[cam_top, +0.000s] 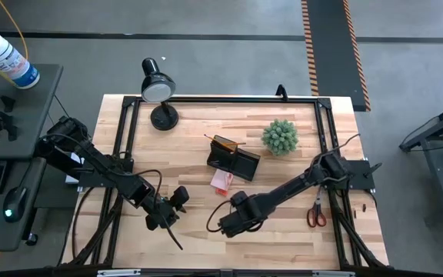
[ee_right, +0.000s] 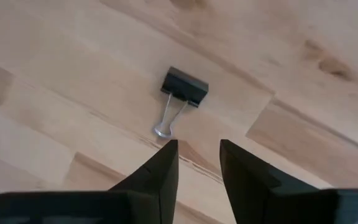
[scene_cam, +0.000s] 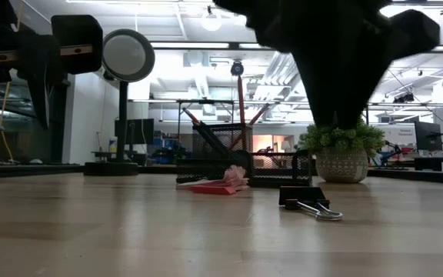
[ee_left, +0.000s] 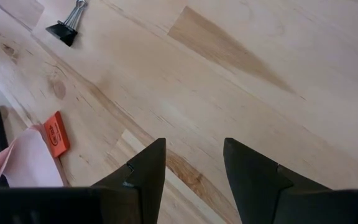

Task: Pick and place office supplies into organizer
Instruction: Put the black binder clip into the black desk organizer

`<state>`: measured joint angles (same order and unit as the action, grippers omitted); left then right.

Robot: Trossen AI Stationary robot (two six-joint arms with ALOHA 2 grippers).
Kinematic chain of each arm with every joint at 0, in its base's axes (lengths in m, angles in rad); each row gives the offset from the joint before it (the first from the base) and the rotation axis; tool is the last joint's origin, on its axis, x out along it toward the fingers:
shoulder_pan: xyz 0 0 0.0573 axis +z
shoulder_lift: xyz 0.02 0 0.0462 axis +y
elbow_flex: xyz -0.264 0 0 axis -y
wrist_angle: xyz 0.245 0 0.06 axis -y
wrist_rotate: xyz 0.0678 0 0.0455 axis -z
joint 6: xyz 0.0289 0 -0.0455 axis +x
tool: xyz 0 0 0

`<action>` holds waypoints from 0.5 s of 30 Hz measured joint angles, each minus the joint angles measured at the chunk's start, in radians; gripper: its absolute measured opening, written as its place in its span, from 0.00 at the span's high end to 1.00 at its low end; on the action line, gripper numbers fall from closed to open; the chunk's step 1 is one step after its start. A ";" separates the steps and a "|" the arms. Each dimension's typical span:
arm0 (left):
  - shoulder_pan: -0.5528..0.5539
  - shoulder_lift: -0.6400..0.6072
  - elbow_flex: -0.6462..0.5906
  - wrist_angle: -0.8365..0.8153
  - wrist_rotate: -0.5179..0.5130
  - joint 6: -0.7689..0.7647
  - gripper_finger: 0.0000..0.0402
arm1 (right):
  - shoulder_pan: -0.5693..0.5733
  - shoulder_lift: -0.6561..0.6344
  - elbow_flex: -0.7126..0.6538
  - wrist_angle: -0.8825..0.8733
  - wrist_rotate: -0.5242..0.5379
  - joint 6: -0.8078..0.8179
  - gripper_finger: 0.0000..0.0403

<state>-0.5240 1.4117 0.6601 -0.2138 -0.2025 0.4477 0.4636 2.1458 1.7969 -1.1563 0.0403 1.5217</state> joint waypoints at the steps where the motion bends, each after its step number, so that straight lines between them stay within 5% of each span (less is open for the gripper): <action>1: 0.000 0.000 0.000 0.000 0.000 0.000 0.63 | -0.001 0.010 0.000 -0.001 -0.007 0.000 0.73; 15: 0.000 0.000 0.000 0.000 0.000 0.026 0.63 | -0.015 0.052 0.000 -0.029 -0.031 0.023 0.73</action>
<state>-0.5240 1.4117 0.6601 -0.2134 -0.2028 0.4740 0.4486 2.1979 1.7969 -1.1851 0.0090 1.5447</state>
